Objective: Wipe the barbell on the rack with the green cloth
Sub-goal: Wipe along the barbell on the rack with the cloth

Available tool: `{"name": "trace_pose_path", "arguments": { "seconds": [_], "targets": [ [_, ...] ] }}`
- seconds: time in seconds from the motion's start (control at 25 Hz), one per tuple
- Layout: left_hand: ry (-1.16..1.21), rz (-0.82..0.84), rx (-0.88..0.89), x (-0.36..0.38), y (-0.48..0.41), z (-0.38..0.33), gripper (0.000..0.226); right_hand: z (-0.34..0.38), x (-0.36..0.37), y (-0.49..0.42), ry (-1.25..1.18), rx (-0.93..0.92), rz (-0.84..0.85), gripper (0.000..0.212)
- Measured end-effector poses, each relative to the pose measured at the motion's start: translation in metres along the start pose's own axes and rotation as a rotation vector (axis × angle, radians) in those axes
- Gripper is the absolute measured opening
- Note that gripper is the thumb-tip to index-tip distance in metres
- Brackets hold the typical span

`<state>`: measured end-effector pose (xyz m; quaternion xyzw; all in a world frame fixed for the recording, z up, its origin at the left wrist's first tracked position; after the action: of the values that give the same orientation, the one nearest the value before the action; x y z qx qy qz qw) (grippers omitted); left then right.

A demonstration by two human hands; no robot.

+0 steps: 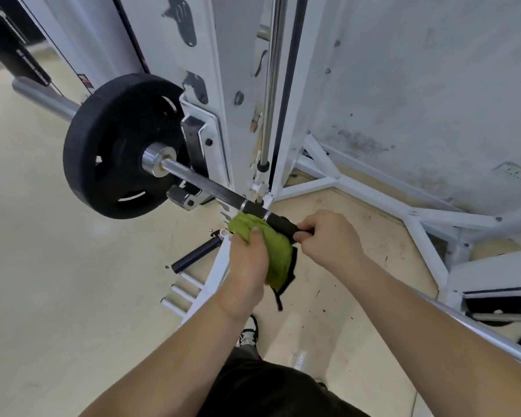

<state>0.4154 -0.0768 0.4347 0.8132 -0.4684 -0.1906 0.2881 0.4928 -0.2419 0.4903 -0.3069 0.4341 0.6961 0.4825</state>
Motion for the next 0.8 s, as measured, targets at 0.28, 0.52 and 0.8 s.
{"name": "trace_pose_path", "arguments": {
  "seconds": [0.28, 0.52, 0.8],
  "targets": [
    [0.542, 0.118, -0.147, 0.011, -0.030, -0.004, 0.034, -0.006, 0.004, 0.000, -0.077, 0.055, -0.004, 0.018],
    [0.321, 0.298, -0.312, 0.026, 0.030, 0.024, 0.021, -0.043, -0.027, 0.015, -0.407, 0.065, -0.060, 0.023],
    [-0.963, 0.100, 0.775, 0.057, 0.033, -0.096, 0.013, -0.107, -0.049, 0.052, -0.466, 0.130, -0.119, 0.026]
  ]
}}
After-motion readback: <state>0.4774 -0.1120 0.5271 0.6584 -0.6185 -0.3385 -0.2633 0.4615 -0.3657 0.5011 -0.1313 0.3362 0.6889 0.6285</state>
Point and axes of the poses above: each hand's wrist, its own y-axis away from the middle knuckle, its own x-axis out of the palm, z = x × y, the point moved 7 cm from there along -y, towards the middle knuckle, and after that the axes turned 4 degrees about z, right-handed, at the moved point
